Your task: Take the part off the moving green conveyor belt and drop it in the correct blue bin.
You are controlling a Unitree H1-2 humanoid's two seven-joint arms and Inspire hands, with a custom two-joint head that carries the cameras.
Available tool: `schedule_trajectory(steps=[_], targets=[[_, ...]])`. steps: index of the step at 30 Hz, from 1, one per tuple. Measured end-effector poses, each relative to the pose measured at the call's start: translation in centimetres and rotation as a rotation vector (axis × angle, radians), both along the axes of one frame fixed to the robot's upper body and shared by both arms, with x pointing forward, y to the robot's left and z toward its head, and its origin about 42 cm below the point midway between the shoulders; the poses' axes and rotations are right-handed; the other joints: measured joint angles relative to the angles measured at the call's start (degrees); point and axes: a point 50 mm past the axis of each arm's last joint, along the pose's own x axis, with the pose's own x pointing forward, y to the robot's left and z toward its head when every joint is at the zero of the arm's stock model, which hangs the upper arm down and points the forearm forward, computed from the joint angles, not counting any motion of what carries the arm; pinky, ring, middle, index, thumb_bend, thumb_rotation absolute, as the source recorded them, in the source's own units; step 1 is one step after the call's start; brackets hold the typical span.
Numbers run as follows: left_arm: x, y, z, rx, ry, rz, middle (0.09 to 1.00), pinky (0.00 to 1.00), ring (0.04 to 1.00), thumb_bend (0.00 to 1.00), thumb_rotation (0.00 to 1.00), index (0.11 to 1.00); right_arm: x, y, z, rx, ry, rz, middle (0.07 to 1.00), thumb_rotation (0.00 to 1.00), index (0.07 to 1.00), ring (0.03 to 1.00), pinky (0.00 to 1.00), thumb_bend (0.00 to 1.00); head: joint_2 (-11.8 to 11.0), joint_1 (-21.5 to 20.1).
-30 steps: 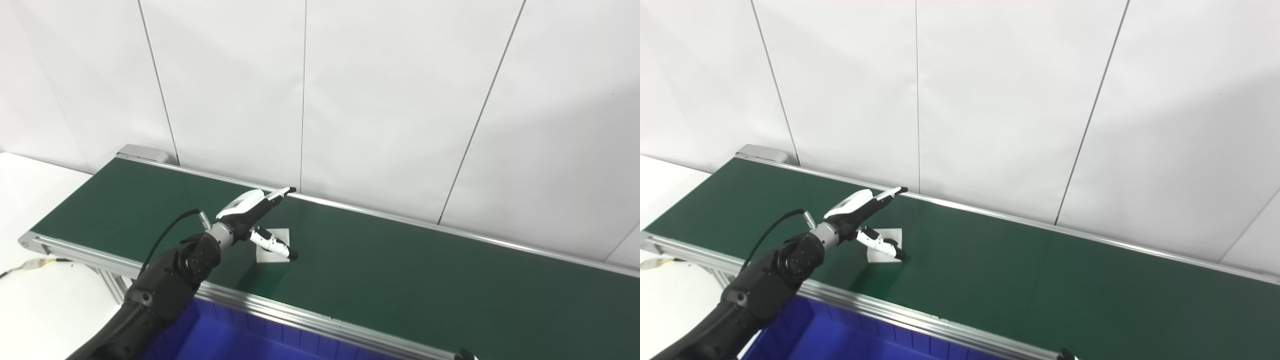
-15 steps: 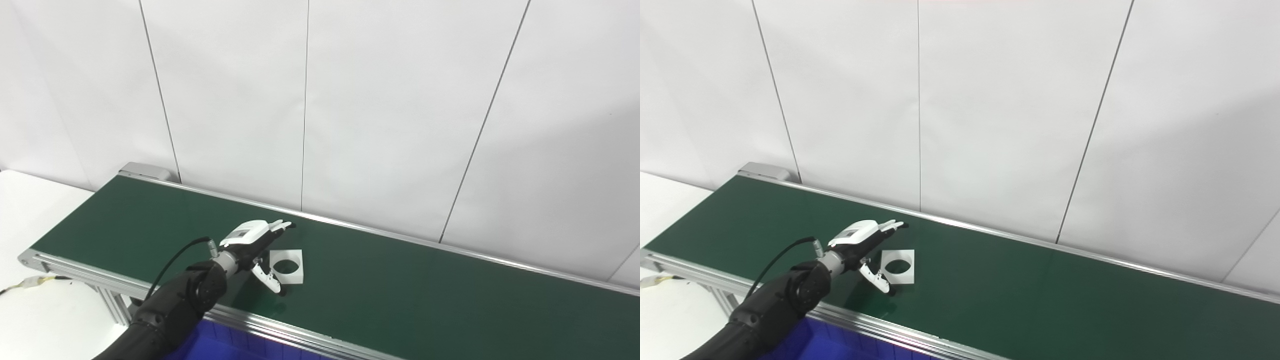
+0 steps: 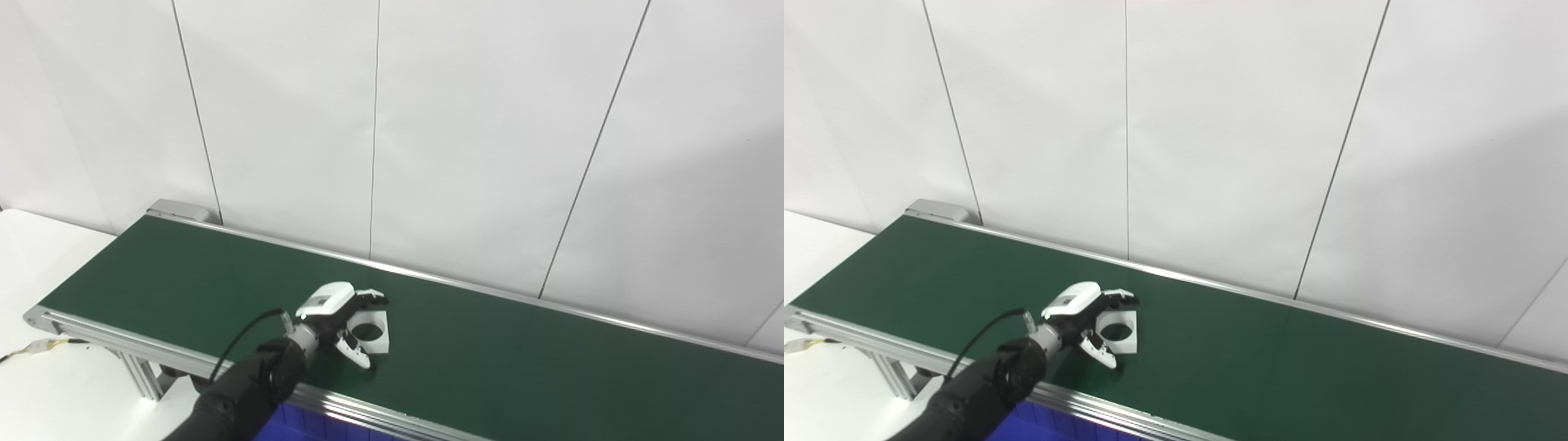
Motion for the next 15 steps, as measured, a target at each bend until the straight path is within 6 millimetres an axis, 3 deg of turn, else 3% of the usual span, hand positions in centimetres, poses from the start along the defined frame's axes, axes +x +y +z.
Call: schedule_trajectory(steps=[1, 4, 7, 15], targets=[[-0.1, -0.2, -0.2, -0.022, -0.009, 0.005, 0.603, 0.55, 0.548, 0.52, 0.01, 0.561, 0.0, 0.0, 0.0, 0.001, 0.000, -0.002, 0.933, 0.83, 0.970, 0.934, 0.91, 0.97, 0.00, 0.09], [0.1, -0.5, -0.3, -0.044, -0.017, -0.004, 0.518, 0.48, 0.435, 0.50, 0.00, 0.537, -0.2, -0.1, 0.0, 0.001, 0.002, -0.006, 0.929, 0.84, 0.970, 0.930, 0.91, 0.98, 0.00, 0.09], [0.4, -1.4, 0.0, -0.031, -0.016, -0.022, 0.503, 0.40, 0.400, 0.50, 0.00, 0.525, -0.3, -0.2, -0.1, -0.005, 0.003, -0.010, 0.927, 0.87, 0.969, 0.921, 0.88, 1.00, 0.09, 0.26], [0.8, -2.5, 0.7, 0.019, 0.000, -0.022, 0.466, 0.34, 0.374, 0.49, 0.00, 0.543, -0.3, -0.2, -0.1, -0.009, 0.000, -0.015, 0.931, 0.88, 0.972, 0.935, 0.91, 0.98, 0.00, 0.35]])
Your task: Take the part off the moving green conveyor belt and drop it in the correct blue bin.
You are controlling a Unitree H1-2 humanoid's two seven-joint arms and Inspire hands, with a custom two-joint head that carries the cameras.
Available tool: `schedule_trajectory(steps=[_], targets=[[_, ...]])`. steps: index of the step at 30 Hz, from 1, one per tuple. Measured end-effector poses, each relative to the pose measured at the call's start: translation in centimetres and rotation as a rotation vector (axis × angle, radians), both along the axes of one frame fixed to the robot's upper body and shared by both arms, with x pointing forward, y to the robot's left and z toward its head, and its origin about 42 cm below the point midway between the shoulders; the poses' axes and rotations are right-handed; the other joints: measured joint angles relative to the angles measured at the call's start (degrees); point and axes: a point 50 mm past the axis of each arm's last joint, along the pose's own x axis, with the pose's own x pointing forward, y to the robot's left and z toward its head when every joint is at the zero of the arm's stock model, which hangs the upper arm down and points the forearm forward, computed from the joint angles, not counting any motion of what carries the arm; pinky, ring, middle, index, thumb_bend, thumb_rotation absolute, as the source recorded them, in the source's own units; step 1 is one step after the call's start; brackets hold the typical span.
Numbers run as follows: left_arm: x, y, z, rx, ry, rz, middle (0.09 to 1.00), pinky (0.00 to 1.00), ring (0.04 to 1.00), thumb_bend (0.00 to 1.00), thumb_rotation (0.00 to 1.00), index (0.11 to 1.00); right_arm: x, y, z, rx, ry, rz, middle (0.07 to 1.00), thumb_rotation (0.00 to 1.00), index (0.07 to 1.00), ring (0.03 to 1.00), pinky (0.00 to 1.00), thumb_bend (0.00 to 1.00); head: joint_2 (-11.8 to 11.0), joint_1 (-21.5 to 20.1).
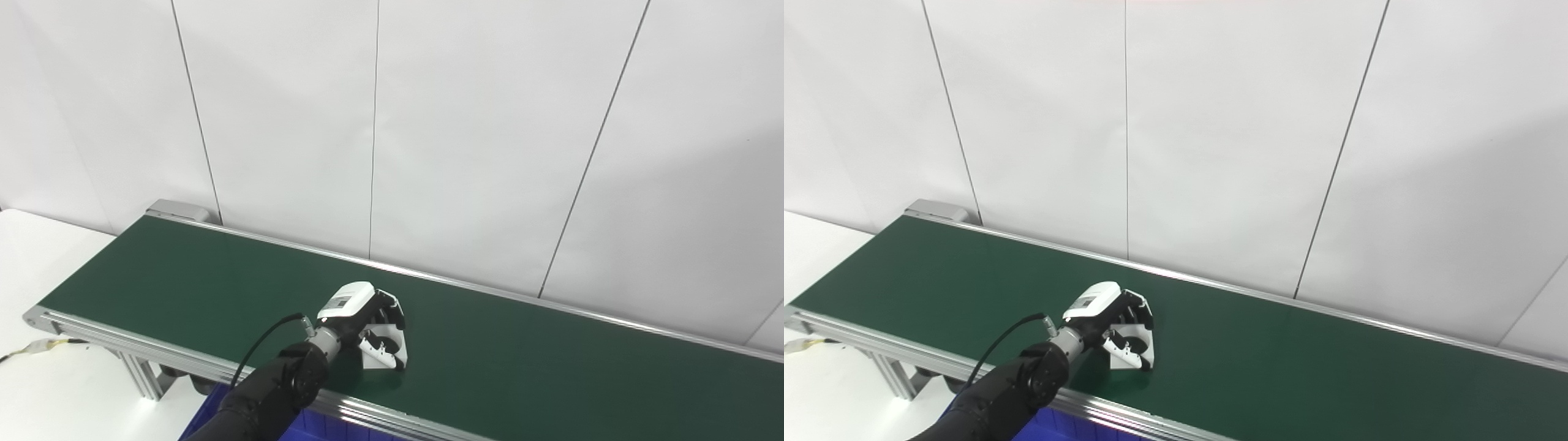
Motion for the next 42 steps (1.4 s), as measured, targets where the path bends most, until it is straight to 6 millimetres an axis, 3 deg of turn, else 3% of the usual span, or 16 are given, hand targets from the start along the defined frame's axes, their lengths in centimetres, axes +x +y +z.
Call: schedule_trajectory(steps=[10, 15, 17, 26, 35, 42], targets=[[-1.6, 0.9, 0.3, -0.052, -0.024, 0.031, 0.476, 0.40, 0.406, 0.50, 0.00, 0.522, 0.0, 0.0, 0.0, 0.000, -0.001, -0.001, 0.926, 0.87, 0.964, 0.921, 0.89, 0.98, 0.00, -0.18], [-2.3, 1.4, 2.4, -0.123, -0.121, 0.018, 0.482, 0.40, 0.409, 0.50, 0.00, 0.520, 0.1, 0.0, 0.0, 0.002, -0.003, -0.004, 0.920, 0.87, 0.964, 0.916, 0.88, 0.98, 0.09, -0.35], [-2.5, 1.2, 3.4, -0.157, -0.168, -0.003, 0.500, 0.35, 0.432, 0.48, 0.00, 0.522, 0.2, 0.1, 0.1, 0.005, -0.005, -0.004, 0.919, 0.86, 0.965, 0.911, 0.87, 0.97, 0.17, -0.70], [-5.3, 0.4, 4.6, -0.252, -0.231, -0.091, 0.521, 0.35, 0.452, 0.47, 0.00, 0.500, 0.4, 0.2, 0.3, 0.005, -0.016, -0.006, 0.906, 0.81, 0.949, 0.899, 0.88, 0.90, 1.93, -5.54], [-6.8, 0.5, 6.5, -0.315, -0.289, -0.130, 0.516, 0.34, 0.458, 0.47, 0.00, 0.504, 0.2, 1.1, 1.8, 0.026, -0.061, -0.003, 0.884, 0.71, 0.942, 0.879, 0.88, 0.81, 4.30, -10.01], [-8.0, 0.6, 6.1, -0.343, -0.293, -0.176, 0.520, 0.32, 0.442, 0.47, 0.00, 0.519, 0.2, 1.4, 2.3, 0.014, -0.072, -0.001, 0.891, 0.68, 0.949, 0.885, 0.88, 0.75, 6.33, -13.53]])
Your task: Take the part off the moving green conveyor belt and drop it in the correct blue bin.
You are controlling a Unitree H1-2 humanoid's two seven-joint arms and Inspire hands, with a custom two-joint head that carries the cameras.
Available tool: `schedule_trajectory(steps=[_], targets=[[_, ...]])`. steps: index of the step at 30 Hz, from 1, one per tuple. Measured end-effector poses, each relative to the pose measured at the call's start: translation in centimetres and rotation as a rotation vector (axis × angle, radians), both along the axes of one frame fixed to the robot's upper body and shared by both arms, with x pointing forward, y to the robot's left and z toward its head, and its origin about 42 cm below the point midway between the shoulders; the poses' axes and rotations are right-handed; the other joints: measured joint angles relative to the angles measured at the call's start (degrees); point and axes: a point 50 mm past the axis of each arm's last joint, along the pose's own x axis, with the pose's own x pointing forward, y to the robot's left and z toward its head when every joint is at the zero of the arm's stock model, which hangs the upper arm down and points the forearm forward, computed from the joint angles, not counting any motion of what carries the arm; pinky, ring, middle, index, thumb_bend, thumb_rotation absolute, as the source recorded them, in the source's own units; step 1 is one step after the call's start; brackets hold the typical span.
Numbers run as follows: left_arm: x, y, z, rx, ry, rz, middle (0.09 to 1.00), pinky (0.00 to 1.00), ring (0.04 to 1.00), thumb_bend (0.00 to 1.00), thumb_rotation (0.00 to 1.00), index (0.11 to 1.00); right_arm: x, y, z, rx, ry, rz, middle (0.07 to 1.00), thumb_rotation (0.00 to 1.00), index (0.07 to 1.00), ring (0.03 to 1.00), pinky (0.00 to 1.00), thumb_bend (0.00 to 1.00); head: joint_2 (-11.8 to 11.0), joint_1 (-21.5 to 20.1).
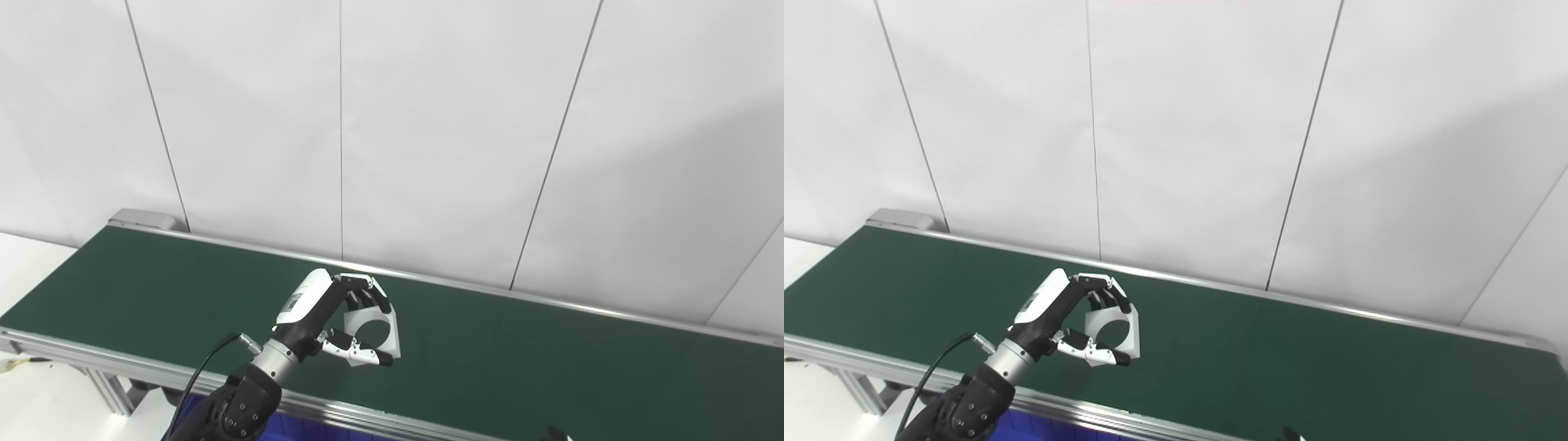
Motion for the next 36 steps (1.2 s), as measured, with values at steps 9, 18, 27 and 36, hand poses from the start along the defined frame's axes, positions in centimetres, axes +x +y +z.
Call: schedule_trajectory(steps=[9, 18, 27, 36], targets=[[-1.7, 0.2, -1.1, -0.022, 0.014, -0.036, 0.504, 0.36, 0.468, 0.48, 0.00, 0.496, 0.0, 0.1, -0.6, -0.008, 0.018, -0.002, 0.891, 0.73, 0.950, 0.887, 0.88, 0.81, 3.69, -5.62], [-3.5, 0.3, -1.3, -0.044, 0.034, -0.071, 0.517, 0.35, 0.463, 0.48, 0.00, 0.490, 0.0, 0.0, -2.0, -0.018, 0.063, -0.009, 0.895, 0.79, 0.953, 0.883, 0.87, 0.86, 6.67, -8.61], [-5.5, 0.1, -3.1, -0.048, 0.099, -0.088, 0.510, 0.36, 0.472, 0.48, 0.00, 0.489, 0.3, 0.5, -1.8, -0.023, 0.051, -0.006, 0.897, 0.79, 0.949, 0.892, 0.89, 0.89, 8.88, -11.34], [-7.0, -0.2, -4.5, -0.031, 0.157, -0.129, 0.501, 0.37, 0.469, 0.48, 0.00, 0.490, 0.8, 0.8, -1.1, -0.021, 0.026, -0.003, 0.892, 0.81, 0.950, 0.878, 0.86, 0.91, 11.60, -13.09]])
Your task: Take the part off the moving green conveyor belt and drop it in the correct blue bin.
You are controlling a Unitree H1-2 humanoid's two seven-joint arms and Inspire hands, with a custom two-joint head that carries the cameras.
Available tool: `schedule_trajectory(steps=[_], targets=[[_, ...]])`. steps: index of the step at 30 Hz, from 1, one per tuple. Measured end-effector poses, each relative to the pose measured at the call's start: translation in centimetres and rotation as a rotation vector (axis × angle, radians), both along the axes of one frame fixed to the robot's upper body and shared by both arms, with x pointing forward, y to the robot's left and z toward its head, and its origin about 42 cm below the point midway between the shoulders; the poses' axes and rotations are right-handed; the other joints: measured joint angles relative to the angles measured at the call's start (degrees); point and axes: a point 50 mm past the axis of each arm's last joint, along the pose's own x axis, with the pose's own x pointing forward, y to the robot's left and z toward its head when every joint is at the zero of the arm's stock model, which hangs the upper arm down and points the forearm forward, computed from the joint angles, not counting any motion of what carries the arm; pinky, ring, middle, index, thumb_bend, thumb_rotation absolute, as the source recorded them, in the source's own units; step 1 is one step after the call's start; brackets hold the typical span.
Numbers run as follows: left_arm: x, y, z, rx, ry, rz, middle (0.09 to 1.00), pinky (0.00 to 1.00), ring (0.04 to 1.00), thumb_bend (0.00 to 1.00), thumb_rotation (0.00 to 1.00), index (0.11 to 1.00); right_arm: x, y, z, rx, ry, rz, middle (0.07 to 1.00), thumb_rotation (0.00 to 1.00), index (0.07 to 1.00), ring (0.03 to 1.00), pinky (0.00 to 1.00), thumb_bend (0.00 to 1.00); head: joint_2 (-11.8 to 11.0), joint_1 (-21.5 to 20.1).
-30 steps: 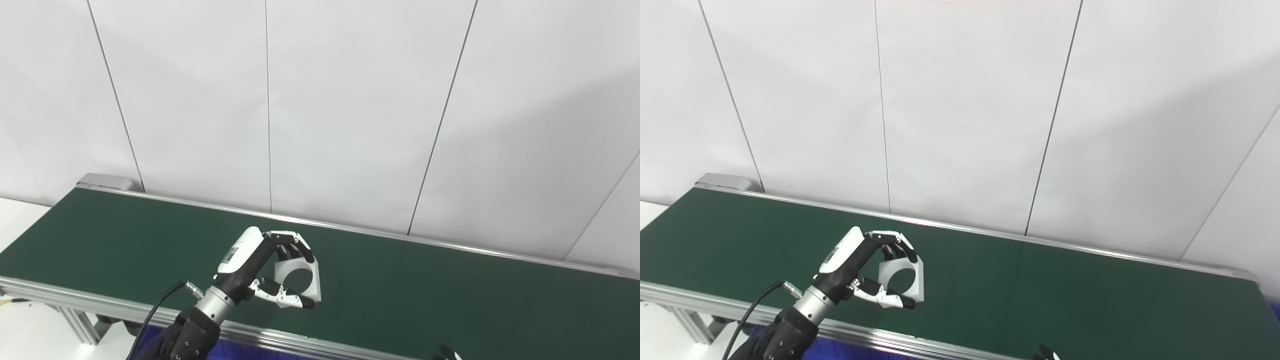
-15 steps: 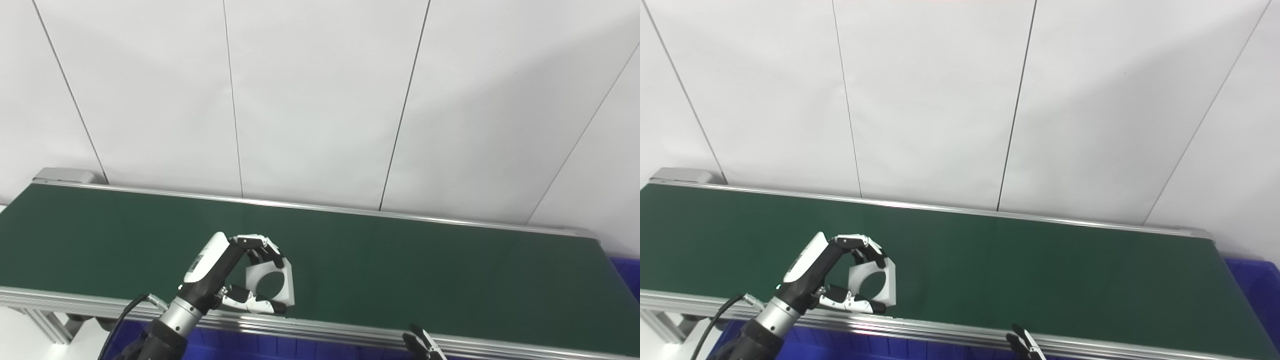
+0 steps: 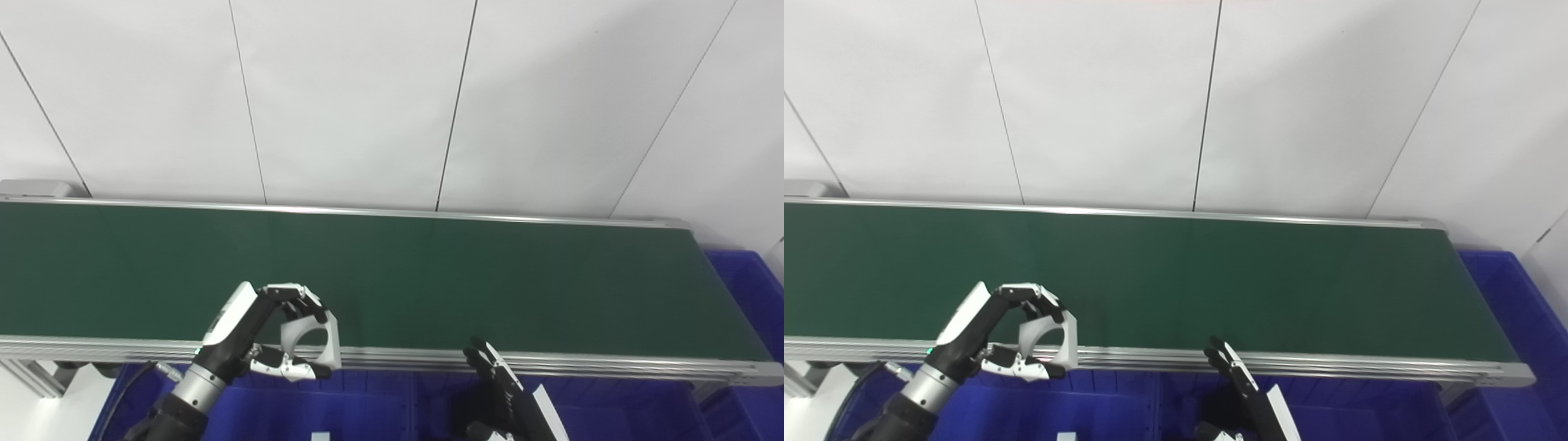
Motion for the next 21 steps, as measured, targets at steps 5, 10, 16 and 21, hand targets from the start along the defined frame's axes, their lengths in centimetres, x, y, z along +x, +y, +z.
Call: schedule_trajectory(steps=[5, 10, 16, 21], targets=[[-0.8, 0.4, -0.5, 0.007, 0.019, 0.007, 0.513, 0.36, 0.464, 0.48, 0.00, 0.485, 0.2, 0.0, 0.6, 0.010, -0.018, -0.001, 0.895, 0.80, 0.952, 0.884, 0.88, 0.92, 1.76, -0.09], [-1.7, 0.0, -0.1, 0.026, 0.036, -0.034, 0.507, 0.38, 0.458, 0.48, 0.00, 0.494, 0.3, 0.0, 0.8, 0.011, -0.020, -0.004, 0.888, 0.81, 0.948, 0.876, 0.87, 0.93, 2.55, 0.09], [-2.2, -0.4, 0.0, 0.090, 0.090, -0.064, 0.513, 0.35, 0.445, 0.47, 0.00, 0.506, 0.3, 0.0, 1.4, 0.024, -0.028, -0.004, 0.892, 0.79, 0.947, 0.884, 0.88, 0.92, 3.78, 0.35], [-2.4, -0.5, -0.2, 0.166, 0.120, -0.104, 0.517, 0.35, 0.452, 0.47, 0.00, 0.502, 0.4, -0.1, 1.5, 0.034, -0.011, -0.003, 0.898, 0.78, 0.951, 0.891, 0.90, 0.90, 5.19, 0.70]])
